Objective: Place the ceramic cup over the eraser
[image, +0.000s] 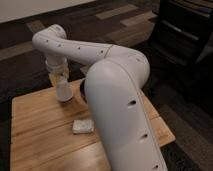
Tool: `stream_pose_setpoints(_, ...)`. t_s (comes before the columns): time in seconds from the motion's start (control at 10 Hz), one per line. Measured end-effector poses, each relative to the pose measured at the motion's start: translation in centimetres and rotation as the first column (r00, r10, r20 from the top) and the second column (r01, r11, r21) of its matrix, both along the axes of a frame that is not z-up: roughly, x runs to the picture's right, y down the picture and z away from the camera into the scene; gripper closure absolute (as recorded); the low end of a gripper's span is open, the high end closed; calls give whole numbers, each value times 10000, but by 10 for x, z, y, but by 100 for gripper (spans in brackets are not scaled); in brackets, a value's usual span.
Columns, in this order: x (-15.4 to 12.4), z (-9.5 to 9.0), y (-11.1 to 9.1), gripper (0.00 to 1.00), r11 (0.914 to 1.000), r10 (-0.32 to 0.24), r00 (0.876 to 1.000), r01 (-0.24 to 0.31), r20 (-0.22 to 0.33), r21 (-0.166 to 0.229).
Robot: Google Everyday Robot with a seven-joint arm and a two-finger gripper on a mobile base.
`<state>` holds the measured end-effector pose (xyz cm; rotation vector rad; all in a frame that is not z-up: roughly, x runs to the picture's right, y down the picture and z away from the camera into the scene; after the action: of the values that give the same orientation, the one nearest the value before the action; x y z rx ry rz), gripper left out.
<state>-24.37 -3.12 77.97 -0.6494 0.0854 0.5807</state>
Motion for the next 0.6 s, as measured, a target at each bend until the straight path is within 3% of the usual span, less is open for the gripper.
stream_pose_setpoints(0.6, -1, 17, 14, 100, 9992, -177, 9997, 182, 142, -348)
